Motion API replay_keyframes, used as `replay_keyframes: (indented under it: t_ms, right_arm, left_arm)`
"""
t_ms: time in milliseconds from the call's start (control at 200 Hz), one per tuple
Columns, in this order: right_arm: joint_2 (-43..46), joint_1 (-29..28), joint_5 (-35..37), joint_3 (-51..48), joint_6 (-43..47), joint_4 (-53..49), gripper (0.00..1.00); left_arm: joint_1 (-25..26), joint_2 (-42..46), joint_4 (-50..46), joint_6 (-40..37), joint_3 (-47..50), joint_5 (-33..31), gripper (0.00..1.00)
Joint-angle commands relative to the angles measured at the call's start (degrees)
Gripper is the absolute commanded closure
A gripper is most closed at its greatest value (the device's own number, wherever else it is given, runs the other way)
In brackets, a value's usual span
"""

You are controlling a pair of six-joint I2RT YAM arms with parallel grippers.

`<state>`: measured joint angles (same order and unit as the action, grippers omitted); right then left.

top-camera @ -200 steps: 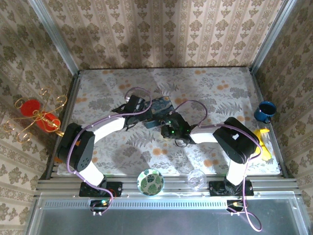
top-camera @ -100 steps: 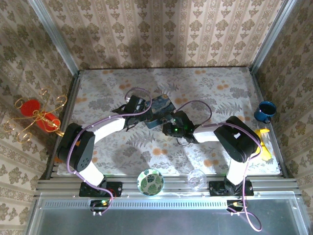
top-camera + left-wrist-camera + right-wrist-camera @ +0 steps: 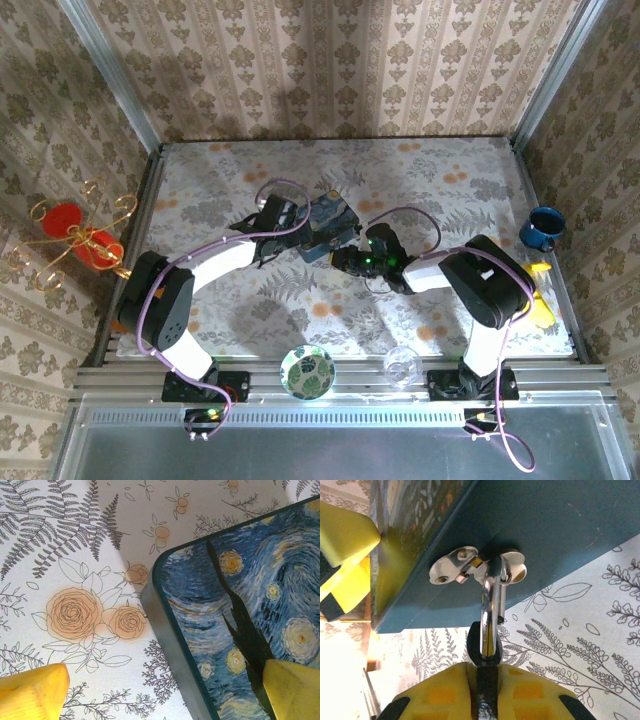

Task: Unlock a padlock with a key

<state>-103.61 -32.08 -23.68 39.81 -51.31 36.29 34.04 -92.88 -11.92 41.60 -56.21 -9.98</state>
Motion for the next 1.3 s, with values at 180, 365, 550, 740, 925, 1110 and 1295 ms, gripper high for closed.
replay_keyframes:
  t_ms: [180,365,550,740,925,1110,1295]
  right_arm:
    - [-0.4,3.9,-3.2,-0.4,-3.4,8.9,1.00]
    - [-3.2,5.1,-3.7,1.0,-8.0,13.5,1.00]
    - [-6.6,4.9,-3.5,0.1,-12.4,19.0,1.00]
    - [-6.2,4.3,-2.9,-2.6,-12.7,20.1,1.00]
    - [-5.1,3.7,-2.8,-2.8,-12.6,19.6,1.00]
    - [-3.3,1.7,-1.8,-3.1,-12.2,17.9,1.00]
    - [-2.2,0.3,-0.5,-3.5,-11.4,16.2,1.00]
  left_arm:
    - [-0.5,-0.3,-4.9,-0.5,1.8,-0.9,0.00]
    - [-0.5,-0.5,-4.7,-0.4,2.1,-0.8,0.00]
    - [-0.5,0.5,-4.8,-0.8,1.7,0.1,0.00]
    - [-0.4,5.6,-5.8,-1.8,-0.7,-0.3,0.00]
    - [0.6,8.1,-5.4,-4.8,-6.2,-5.5,0.00]
    - [1.6,-0.3,-7.0,-9.3,-15.5,-6.8,0.00]
    - [2.5,-12.1,-7.0,-14.4,-26.1,-6.4,0.00]
